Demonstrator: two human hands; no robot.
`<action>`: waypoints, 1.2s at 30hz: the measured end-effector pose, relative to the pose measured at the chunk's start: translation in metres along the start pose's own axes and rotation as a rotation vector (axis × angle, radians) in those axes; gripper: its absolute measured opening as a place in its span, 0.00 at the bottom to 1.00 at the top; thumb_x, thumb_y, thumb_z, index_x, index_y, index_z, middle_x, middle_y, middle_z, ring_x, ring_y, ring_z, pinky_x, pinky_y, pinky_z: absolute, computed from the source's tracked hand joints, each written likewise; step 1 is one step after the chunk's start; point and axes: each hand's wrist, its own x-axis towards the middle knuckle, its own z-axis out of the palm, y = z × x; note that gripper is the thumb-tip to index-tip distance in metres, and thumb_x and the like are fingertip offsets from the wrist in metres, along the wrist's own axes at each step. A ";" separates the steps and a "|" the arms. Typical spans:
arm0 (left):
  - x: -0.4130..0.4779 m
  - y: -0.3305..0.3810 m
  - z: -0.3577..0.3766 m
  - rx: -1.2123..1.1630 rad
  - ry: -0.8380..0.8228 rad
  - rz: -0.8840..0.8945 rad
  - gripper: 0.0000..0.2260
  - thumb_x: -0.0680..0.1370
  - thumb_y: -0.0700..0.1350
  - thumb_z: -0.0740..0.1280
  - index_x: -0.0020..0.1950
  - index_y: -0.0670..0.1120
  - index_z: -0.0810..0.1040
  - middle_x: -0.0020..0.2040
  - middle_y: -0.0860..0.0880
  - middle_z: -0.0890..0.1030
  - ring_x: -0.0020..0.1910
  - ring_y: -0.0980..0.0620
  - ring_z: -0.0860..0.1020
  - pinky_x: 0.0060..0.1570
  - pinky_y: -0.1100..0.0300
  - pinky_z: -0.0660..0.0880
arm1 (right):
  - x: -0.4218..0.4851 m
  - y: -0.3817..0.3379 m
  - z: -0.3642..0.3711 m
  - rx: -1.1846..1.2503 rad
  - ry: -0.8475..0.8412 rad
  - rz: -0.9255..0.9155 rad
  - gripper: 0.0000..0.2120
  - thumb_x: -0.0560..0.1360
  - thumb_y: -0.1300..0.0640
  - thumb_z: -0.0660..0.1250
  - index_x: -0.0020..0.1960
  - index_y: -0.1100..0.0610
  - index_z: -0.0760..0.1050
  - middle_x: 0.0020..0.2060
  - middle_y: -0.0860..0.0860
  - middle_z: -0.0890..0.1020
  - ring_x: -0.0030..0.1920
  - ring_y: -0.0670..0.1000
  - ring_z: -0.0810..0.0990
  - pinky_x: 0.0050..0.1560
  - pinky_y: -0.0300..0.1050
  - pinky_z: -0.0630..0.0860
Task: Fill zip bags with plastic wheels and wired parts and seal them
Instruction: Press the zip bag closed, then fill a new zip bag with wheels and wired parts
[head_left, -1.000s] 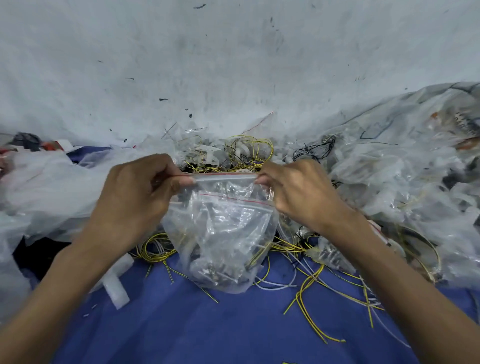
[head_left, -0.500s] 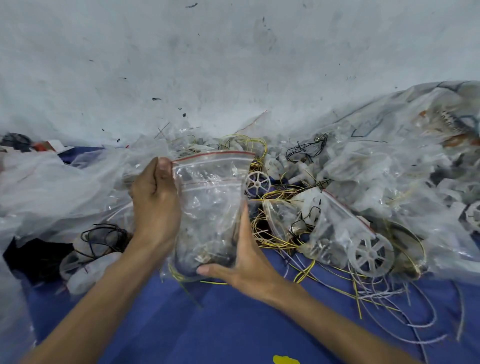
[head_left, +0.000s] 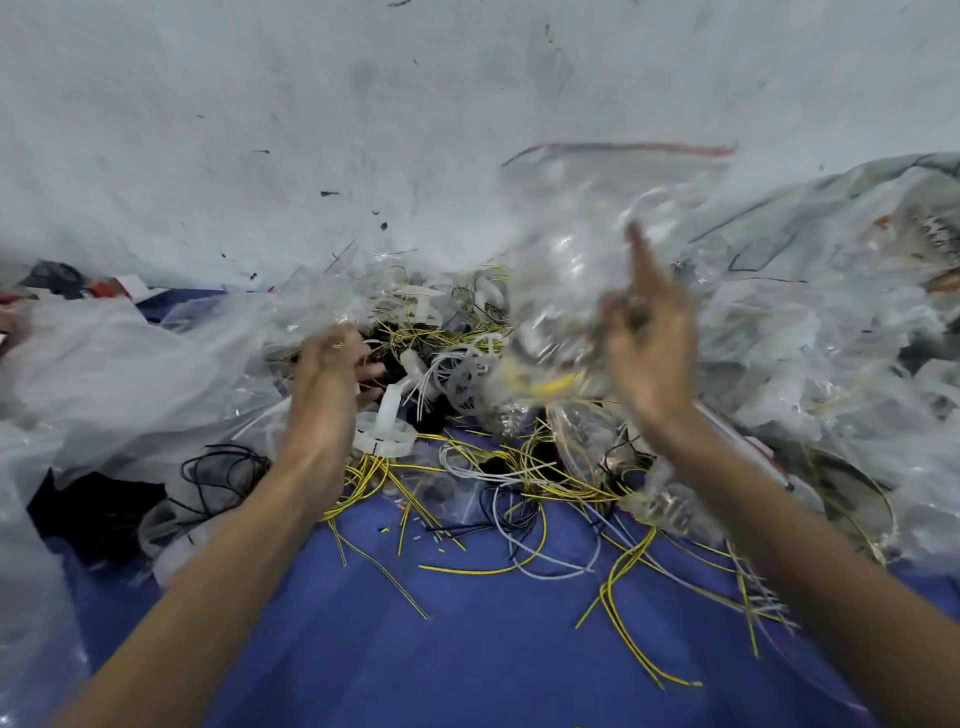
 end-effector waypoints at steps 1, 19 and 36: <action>0.000 -0.008 -0.002 0.032 -0.021 -0.023 0.04 0.82 0.44 0.57 0.51 0.51 0.71 0.50 0.50 0.76 0.44 0.54 0.77 0.46 0.59 0.74 | 0.026 0.013 -0.011 -0.046 0.122 0.070 0.27 0.78 0.62 0.59 0.73 0.46 0.57 0.46 0.59 0.73 0.36 0.51 0.72 0.41 0.45 0.75; 0.023 -0.063 -0.030 0.355 -0.194 -0.087 0.07 0.79 0.40 0.62 0.48 0.53 0.72 0.49 0.49 0.76 0.36 0.56 0.78 0.37 0.60 0.72 | 0.087 0.111 -0.053 -1.057 -0.076 0.408 0.24 0.74 0.56 0.63 0.69 0.59 0.66 0.62 0.65 0.66 0.61 0.65 0.68 0.62 0.56 0.63; 0.026 -0.062 -0.025 0.391 -0.201 -0.139 0.05 0.79 0.40 0.62 0.48 0.50 0.73 0.43 0.48 0.79 0.28 0.59 0.77 0.28 0.67 0.70 | 0.077 0.066 -0.030 -0.818 -0.218 0.252 0.15 0.75 0.51 0.62 0.58 0.54 0.78 0.54 0.63 0.79 0.55 0.64 0.77 0.54 0.52 0.74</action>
